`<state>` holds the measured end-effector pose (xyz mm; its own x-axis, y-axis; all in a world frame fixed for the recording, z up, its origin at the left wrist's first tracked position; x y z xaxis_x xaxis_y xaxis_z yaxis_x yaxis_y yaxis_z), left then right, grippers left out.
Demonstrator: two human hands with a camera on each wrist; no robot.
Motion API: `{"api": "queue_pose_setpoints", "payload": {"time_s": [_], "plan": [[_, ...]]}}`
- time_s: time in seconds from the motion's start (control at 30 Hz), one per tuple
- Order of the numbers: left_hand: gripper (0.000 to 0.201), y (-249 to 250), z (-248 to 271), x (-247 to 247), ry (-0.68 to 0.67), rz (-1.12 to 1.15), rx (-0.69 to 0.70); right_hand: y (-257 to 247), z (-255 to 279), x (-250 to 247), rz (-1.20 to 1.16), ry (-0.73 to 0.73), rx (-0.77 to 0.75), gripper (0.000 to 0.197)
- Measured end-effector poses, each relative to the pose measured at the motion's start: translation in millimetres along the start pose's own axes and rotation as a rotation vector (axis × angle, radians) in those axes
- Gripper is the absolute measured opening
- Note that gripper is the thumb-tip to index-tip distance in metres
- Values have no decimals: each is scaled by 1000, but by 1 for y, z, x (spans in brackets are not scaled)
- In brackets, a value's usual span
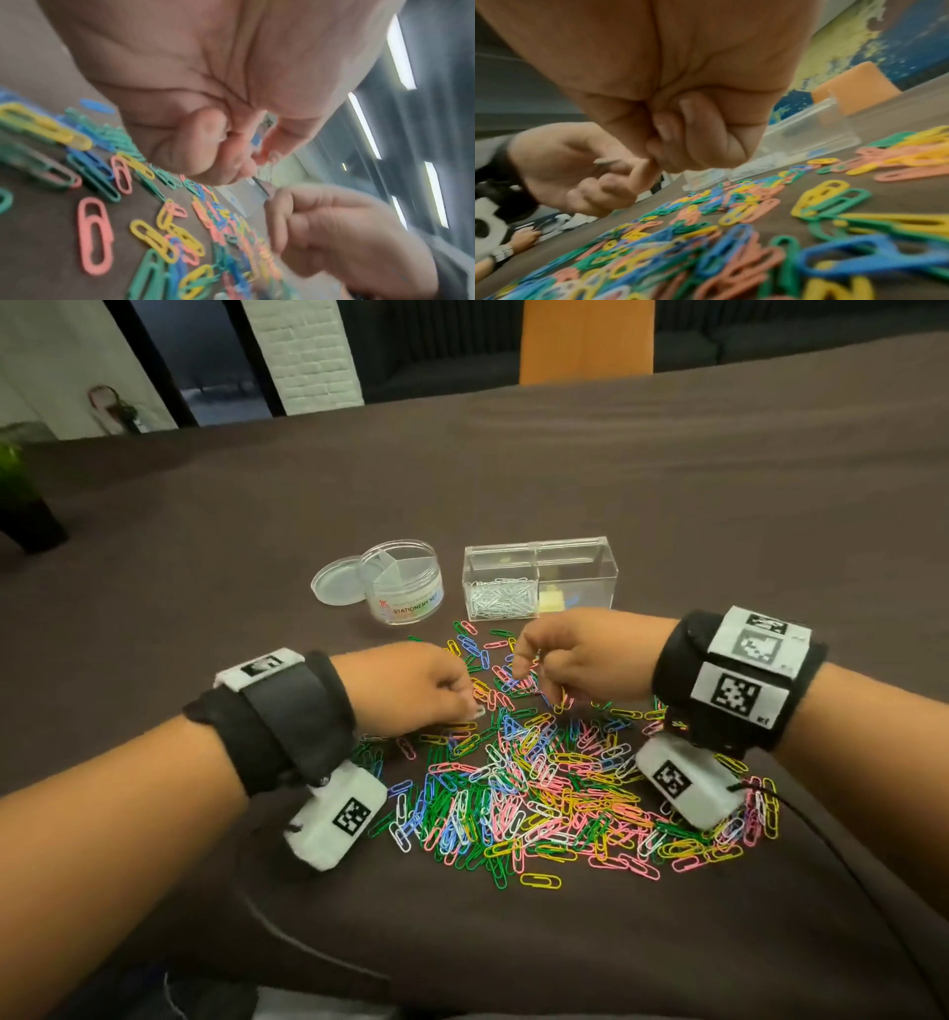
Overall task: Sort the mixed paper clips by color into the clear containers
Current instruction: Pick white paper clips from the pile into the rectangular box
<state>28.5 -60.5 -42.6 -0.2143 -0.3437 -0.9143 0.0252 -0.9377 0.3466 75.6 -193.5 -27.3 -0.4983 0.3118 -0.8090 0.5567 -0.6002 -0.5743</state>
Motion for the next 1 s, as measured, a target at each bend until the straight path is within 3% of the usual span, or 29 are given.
{"api": "queue_pose_setpoints", "payload": {"time_s": [0.07, 0.13, 0.2, 0.27, 0.33, 0.43, 0.5, 0.6, 0.73, 0.9, 1.0], "plan": [[15, -10, 8, -2, 9, 547, -184, -16, 0, 6, 78, -16, -71, 28], [10, -17, 18, -4, 24, 1058, -272, -32, 1, 18, 119, -60, -152, 14], [13, -20, 30, 0, 11, 1256, -273, -49, 4, 30, 288, -92, -248, 6], [20, -21, 39, 8, -12, 1321, -281, -55, 2, 38, 422, -102, -294, 16], [24, -22, 46, 14, -37, 1179, -271, -53, -1, 43, 462, -110, -284, 20], [5, -5, 65, 11, -105, 483, -49, -45, -5, 43, 450, -107, -255, 5], [7, 7, 78, 11, -126, 146, 95, -43, -5, 41, 448, -108, -257, 5], [20, 12, 84, 12, -34, -112, 94, -43, -1, 36, 433, -70, -280, 5], [31, 8, 80, 16, 46, -243, 46, -37, -3, 33, 418, -64, -252, 8], [9, -10, 80, -8, 113, -186, -1, -37, -6, 39, 476, -75, -221, 14], [12, -19, 84, -14, 120, -201, -3, -40, -6, 45, 510, -97, -223, 11]]}}
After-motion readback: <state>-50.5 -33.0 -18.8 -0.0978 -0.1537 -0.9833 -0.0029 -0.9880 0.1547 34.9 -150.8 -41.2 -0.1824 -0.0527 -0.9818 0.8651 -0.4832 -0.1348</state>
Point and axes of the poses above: each hand's wrist, its own z-axis away from the middle knuckle, its own x-axis out of the palm, y = z × x, the point moved 8 cm from there along -z, towards the middle knuckle, and after that the axes turned 8 degrees about y, right-handed, at the moved point
